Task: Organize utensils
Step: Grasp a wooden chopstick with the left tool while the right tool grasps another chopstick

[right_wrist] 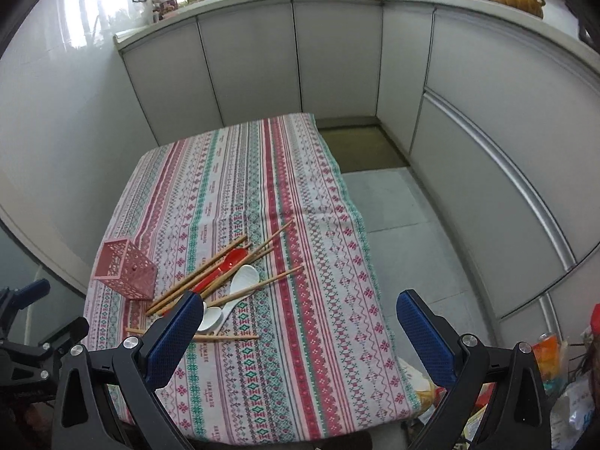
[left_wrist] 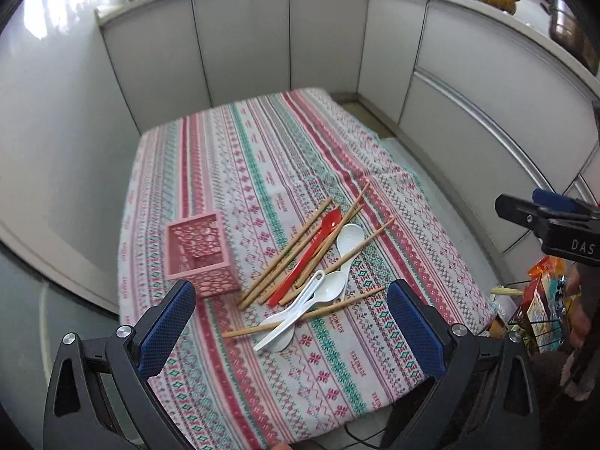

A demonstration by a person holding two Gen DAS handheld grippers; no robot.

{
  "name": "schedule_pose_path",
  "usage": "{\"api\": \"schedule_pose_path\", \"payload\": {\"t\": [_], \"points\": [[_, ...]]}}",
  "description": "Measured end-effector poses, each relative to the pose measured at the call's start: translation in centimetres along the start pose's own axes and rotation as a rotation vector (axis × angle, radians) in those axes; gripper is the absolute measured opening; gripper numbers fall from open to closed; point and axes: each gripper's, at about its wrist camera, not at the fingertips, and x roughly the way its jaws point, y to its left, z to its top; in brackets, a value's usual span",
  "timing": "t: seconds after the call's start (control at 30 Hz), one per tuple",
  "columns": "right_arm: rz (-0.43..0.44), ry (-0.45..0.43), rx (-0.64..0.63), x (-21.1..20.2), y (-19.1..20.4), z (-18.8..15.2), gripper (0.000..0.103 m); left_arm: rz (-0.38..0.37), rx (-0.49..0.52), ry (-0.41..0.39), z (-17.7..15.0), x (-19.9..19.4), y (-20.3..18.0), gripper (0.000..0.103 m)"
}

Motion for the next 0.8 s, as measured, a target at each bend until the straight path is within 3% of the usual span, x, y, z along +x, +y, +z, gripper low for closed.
{"api": "schedule_pose_path", "payload": {"t": [0.17, 0.43, 0.57, 0.8], "points": [[-0.025, 0.118, 0.075, 6.5, -3.0, 0.6, 0.103, -0.037, -0.008, 0.120, 3.3, 6.4, -0.9, 0.089], [-0.036, 0.236, 0.133, 12.7, -6.6, 1.3, 0.103, -0.029, -0.019, 0.308, 8.1, 18.5, -2.3, 0.051], [0.061, 0.290, 0.191, 14.6, -7.4, 1.5, 0.103, -0.056, -0.014, 0.340, 9.2, 23.1, -2.7, 0.042], [0.122, 0.272, 0.224, 14.6, -6.7, 2.6, 0.103, -0.061, 0.003, 0.369, 10.5, 26.9, -3.2, 0.024]]}}
